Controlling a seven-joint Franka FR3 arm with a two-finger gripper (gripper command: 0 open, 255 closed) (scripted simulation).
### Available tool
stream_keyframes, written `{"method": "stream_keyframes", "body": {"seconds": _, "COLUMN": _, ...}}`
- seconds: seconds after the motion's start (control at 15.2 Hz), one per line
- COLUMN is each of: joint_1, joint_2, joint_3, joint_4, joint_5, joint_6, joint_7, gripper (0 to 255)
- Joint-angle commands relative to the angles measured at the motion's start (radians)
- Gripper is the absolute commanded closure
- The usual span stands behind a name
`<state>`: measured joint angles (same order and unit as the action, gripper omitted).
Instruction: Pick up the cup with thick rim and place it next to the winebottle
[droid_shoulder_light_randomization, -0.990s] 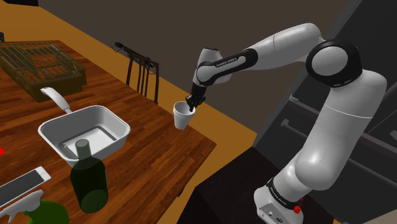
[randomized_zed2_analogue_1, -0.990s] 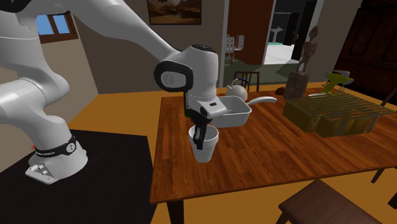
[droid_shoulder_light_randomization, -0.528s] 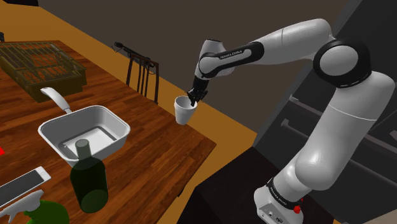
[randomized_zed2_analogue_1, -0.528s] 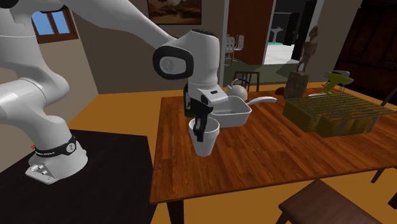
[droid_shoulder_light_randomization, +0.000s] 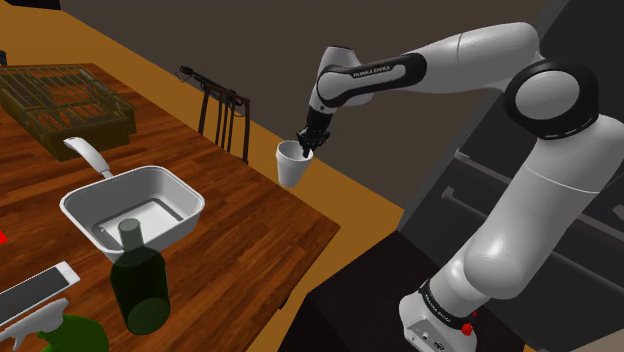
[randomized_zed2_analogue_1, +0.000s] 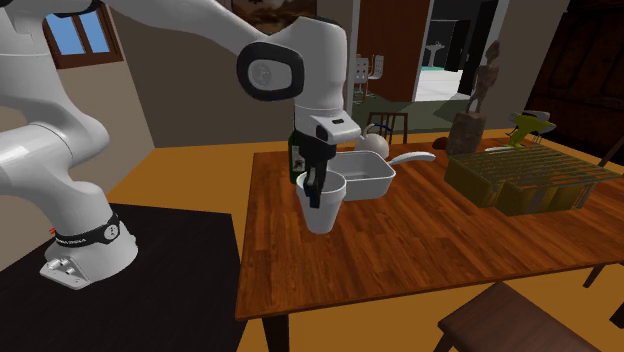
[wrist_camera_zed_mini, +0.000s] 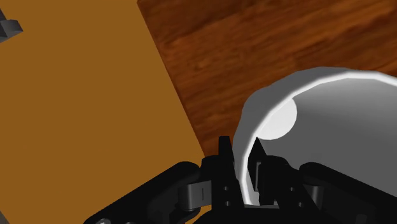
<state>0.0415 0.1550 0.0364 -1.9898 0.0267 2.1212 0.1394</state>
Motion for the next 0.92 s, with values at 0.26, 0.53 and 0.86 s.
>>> {"method": "stream_keyframes", "body": {"seconds": 0.26, "joint_1": -0.001, "joint_2": -0.034, "joint_3": -0.001, "joint_4": 0.043, "joint_5": 0.000, "joint_6": -0.077, "joint_7": 0.000, "gripper": 255}}
{"method": "stream_keyframes", "body": {"seconds": 0.53, "joint_1": -0.002, "joint_2": -0.051, "joint_3": -0.001, "joint_4": 0.077, "joint_5": 0.000, "joint_6": -0.128, "joint_7": 0.001, "gripper": 255}}
{"method": "stream_keyframes", "body": {"seconds": 0.86, "joint_1": -0.002, "joint_2": -0.068, "joint_3": -0.001, "joint_4": 0.124, "joint_5": 0.000, "joint_6": -0.192, "joint_7": 0.002, "gripper": 255}}
